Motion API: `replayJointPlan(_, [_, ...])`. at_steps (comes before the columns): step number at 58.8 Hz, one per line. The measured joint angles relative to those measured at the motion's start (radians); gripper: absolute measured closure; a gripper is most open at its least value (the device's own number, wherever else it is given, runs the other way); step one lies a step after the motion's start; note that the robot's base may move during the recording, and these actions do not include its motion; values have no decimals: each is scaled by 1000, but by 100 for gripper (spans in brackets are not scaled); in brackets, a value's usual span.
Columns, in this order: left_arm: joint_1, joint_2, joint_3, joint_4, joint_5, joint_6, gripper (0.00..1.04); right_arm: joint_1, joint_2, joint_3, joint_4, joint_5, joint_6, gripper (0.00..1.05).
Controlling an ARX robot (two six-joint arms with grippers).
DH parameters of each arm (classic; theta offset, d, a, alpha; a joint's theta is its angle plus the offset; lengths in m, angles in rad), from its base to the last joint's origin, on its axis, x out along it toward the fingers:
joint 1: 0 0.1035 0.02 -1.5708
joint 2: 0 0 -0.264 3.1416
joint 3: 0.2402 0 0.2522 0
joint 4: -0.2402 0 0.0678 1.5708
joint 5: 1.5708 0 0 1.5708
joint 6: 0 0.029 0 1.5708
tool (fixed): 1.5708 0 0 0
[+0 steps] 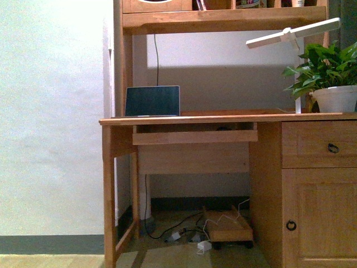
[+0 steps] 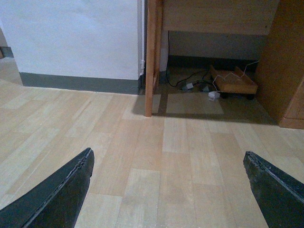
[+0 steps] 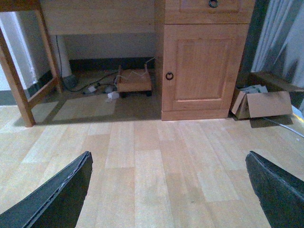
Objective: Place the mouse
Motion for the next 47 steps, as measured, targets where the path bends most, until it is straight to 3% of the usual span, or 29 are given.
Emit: replayJointPlan(47, [0, 0, 0, 0, 0, 0, 8, 0, 0, 0, 0, 0, 0, 7])
